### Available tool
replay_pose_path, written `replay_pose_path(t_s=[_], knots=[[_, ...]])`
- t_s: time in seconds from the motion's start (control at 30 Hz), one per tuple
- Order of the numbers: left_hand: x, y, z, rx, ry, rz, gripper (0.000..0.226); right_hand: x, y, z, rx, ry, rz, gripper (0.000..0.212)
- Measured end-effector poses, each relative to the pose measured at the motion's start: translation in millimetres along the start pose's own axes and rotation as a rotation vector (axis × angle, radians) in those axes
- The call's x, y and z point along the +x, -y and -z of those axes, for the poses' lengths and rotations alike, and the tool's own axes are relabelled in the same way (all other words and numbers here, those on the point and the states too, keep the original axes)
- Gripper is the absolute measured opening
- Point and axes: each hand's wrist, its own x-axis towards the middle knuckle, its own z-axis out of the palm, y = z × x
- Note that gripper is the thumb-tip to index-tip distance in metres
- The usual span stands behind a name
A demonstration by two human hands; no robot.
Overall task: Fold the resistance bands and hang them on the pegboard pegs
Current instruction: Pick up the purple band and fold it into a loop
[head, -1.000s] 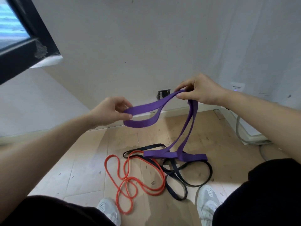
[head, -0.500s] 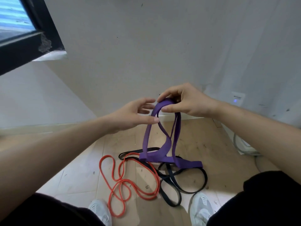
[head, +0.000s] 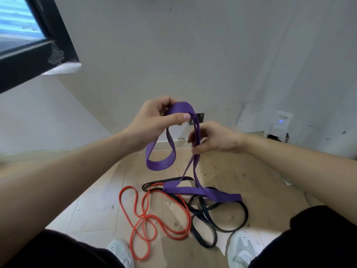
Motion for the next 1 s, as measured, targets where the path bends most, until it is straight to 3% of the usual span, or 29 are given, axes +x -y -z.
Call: replay_pose_path(t_s=[0.2, 0.33, 0.63, 0.9, 1.0], knots=[[4.6, -9.9, 25.2, -0.155, -0.198, -0.067, 0.014, 3.3, -24.5, -5.7, -0.066, 0.009, -0.135, 0.018], [5.1, 2.5, 43.3, -0.072, -0.222, -0.018, 0.014, 0.9, -21.5, 9.9, -0.038, -0.012, -0.138, 0.018], [-0.4, 35.4, 64.0, 0.327, 0.040, 0.229, 0.036, -15.5, 12.8, 46.0, 0.053, -0.192, -0.027, 0.036], [0.8, 34.6, 32.4, 0.397, 0.285, 0.275, 0.025, -23.9, 61.6, 48.9, 0.040, -0.305, 0.200, 0.033], [3.7, 25.5, 18.8, 0.322, 0.254, 0.249, 0.026, -22.7, 68.3, 46.8, -0.034, -0.322, 0.245, 0.036]])
